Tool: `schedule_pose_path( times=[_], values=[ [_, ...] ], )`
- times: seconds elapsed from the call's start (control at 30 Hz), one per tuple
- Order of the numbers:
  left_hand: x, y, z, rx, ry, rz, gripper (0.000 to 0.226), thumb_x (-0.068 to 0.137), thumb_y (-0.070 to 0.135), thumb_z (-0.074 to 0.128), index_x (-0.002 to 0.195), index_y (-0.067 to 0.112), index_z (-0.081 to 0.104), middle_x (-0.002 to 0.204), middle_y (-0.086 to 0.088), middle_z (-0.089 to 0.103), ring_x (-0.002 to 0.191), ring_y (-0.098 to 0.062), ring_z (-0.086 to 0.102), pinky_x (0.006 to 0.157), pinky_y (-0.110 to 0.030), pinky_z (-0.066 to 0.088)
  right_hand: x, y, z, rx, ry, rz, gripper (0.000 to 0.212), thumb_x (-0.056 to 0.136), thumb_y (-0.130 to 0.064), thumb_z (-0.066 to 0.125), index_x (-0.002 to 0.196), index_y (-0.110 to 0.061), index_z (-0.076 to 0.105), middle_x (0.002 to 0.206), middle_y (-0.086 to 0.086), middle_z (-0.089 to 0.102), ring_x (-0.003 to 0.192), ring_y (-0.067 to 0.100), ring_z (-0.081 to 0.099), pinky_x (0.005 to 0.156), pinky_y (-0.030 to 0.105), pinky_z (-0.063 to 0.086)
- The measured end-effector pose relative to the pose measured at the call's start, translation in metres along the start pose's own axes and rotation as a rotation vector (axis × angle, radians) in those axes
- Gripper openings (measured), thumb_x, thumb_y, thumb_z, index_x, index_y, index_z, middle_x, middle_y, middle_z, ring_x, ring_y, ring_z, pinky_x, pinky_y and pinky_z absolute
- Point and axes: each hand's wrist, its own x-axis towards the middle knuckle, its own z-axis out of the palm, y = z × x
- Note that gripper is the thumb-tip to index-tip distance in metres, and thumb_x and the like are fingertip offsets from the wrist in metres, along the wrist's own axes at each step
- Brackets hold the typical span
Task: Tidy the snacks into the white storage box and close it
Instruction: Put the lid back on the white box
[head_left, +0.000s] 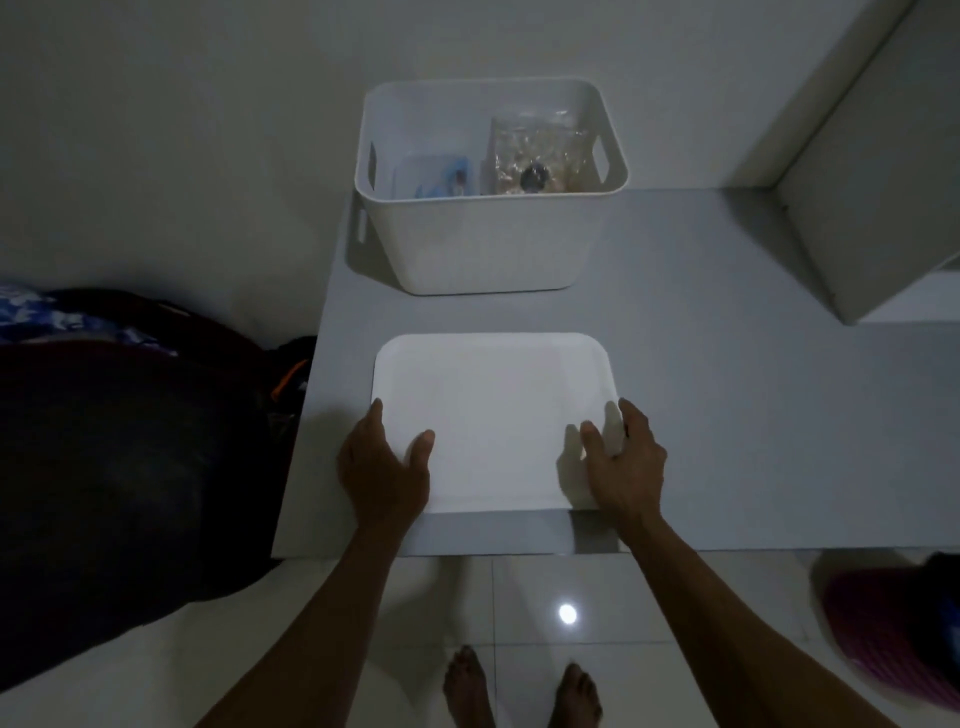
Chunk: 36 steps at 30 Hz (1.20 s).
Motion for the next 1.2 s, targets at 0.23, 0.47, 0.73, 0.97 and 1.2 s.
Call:
schedule_pose_path(
  times=[0.23, 0.47, 0.73, 0.97, 1.2],
  values=[
    [-0.015, 0.005, -0.017, 0.004, -0.043, -0.059, 0.085, 0.074, 0.049, 0.076, 0.144, 0.017, 0.041, 0.145, -0.014, 0.042, 0.129, -0.036, 0.041, 0.104, -0.048, 0.037, -0.018, -0.012, -0.022, 0.014, -0.052, -0.093, 0.072, 0.081, -0.038, 0.077, 0.141, -0.012, 0.046, 0.145, 0.007, 0.046, 0.131, 0.024, 0.046, 0.104, 0.031, 0.036],
    [-0.039, 0.037, -0.077, -0.071, -0.010, 0.056, 0.086, 0.060, 0.058, 0.083, 0.125, 0.006, 0.061, 0.129, -0.019, 0.054, 0.117, -0.037, 0.054, 0.094, -0.047, 0.049, -0.053, -0.060, -0.072, -0.124, -0.017, -0.148, 0.086, 0.069, -0.058, 0.079, 0.139, -0.019, 0.051, 0.153, 0.004, 0.038, 0.137, 0.025, 0.040, 0.105, 0.044, 0.042],
    [-0.006, 0.129, -0.157, -0.165, 0.027, 0.155, 0.088, 0.064, 0.061, 0.079, 0.133, 0.013, 0.057, 0.142, -0.011, 0.047, 0.128, -0.029, 0.045, 0.102, -0.039, 0.041, -0.062, -0.169, -0.131, -0.272, 0.113, -0.284, 0.077, 0.075, -0.064, 0.069, 0.132, -0.016, 0.053, 0.141, 0.009, 0.050, 0.128, 0.030, 0.045, 0.093, 0.045, 0.047],
    [0.061, 0.171, -0.160, -0.141, 0.004, 0.166, 0.100, 0.058, 0.072, 0.075, 0.137, 0.016, 0.053, 0.151, -0.011, 0.037, 0.137, -0.030, 0.037, 0.108, -0.045, 0.039, -0.013, -0.234, -0.136, -0.247, 0.120, -0.318, 0.070, 0.077, -0.057, 0.072, 0.126, -0.010, 0.056, 0.134, 0.012, 0.053, 0.122, 0.029, 0.049, 0.086, 0.038, 0.046],
    [0.135, 0.198, -0.129, -0.119, -0.028, 0.083, 0.099, 0.057, 0.066, 0.081, 0.138, 0.015, 0.053, 0.150, -0.011, 0.038, 0.134, -0.030, 0.040, 0.105, -0.042, 0.040, 0.068, -0.262, -0.105, -0.170, 0.058, -0.290, 0.070, 0.075, -0.052, 0.076, 0.126, -0.009, 0.057, 0.136, 0.011, 0.052, 0.121, 0.029, 0.052, 0.088, 0.035, 0.044]
  ],
)
